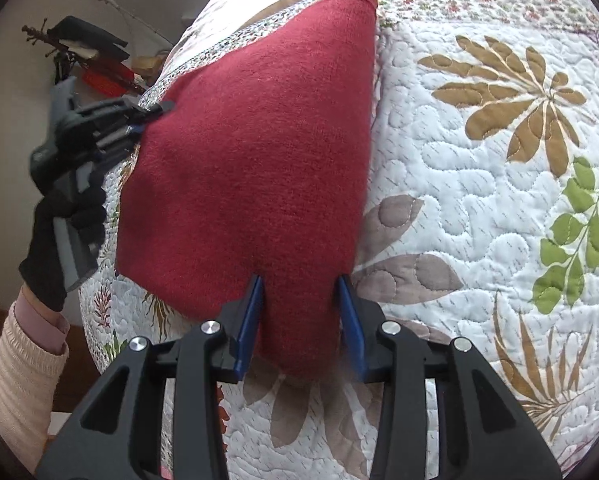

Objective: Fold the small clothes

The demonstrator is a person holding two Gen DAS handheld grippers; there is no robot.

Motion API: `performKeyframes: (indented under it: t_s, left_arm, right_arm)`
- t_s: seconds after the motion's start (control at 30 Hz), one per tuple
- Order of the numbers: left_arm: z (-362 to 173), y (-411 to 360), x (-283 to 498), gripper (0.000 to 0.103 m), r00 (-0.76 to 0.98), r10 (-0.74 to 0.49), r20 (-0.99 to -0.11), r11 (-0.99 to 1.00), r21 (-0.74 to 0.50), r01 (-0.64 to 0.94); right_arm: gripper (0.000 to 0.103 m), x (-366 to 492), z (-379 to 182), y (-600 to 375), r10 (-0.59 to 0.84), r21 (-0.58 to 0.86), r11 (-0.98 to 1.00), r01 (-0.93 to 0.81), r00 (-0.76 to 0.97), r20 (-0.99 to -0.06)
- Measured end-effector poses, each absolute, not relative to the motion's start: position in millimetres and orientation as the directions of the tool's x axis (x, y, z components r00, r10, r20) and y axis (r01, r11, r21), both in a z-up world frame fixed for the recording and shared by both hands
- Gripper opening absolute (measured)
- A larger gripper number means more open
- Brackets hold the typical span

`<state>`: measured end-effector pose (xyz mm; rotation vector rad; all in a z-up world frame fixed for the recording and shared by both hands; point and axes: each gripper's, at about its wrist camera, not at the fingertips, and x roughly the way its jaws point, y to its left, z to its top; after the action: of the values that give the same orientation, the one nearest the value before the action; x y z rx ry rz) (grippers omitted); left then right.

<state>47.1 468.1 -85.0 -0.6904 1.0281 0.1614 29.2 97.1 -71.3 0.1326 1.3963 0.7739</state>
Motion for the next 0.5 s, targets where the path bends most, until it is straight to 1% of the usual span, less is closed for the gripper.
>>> performKeyframes:
  t_s: [0.07,0.13,0.17,0.2,0.27,0.3,0.37,0.5]
  left_arm:
    - [-87,467,48,0.013,0.516,-0.19,-0.835,0.786,-0.444,-0.43]
    - [-78,466,43,0.02,0.528,-0.18,-0.83,0.788,-0.443,-0.428]
    - [-70,465,36,0.025,0.533,-0.158,-0.831,0.791,-0.43,-0.436]
    - [-61,464,28,0.033,0.542,-0.139,-0.829,0.796,-0.419,-0.438]
    - [-44,458,8,0.038,0.576,-0.113,-0.81,0.81,-0.411,-0.419]
    - [-37,455,-3,0.042,0.586,-0.107,-0.803,0.818,-0.406,-0.407]
    - [-25,442,-25,0.047,0.603,-0.11,-0.79,0.837,-0.401,-0.373]
    - [-32,421,-51,0.048,0.563,-0.136,-0.815,0.857,-0.382,-0.346]
  right_arm:
    - [0.039,30,-74,96,0.56,0.524,0.753,-0.397,-0.031,-0.828]
    - [0.039,31,-73,93,0.571,0.539,0.75,-0.384,-0.037,-0.82]
    - [0.039,31,-71,91,0.578,0.547,0.746,-0.379,-0.037,-0.815]
    - [0.039,31,-69,88,0.581,0.55,0.746,-0.376,-0.036,-0.813]
    - [0.039,28,-63,83,0.588,0.552,0.743,-0.378,-0.026,-0.809]
    - [0.039,26,-59,81,0.595,0.556,0.74,-0.379,-0.02,-0.804]
    - [0.039,23,-53,77,0.606,0.565,0.734,-0.377,-0.01,-0.795]
    - [0.039,17,-47,76,0.595,0.544,0.746,-0.384,0.016,-0.804]
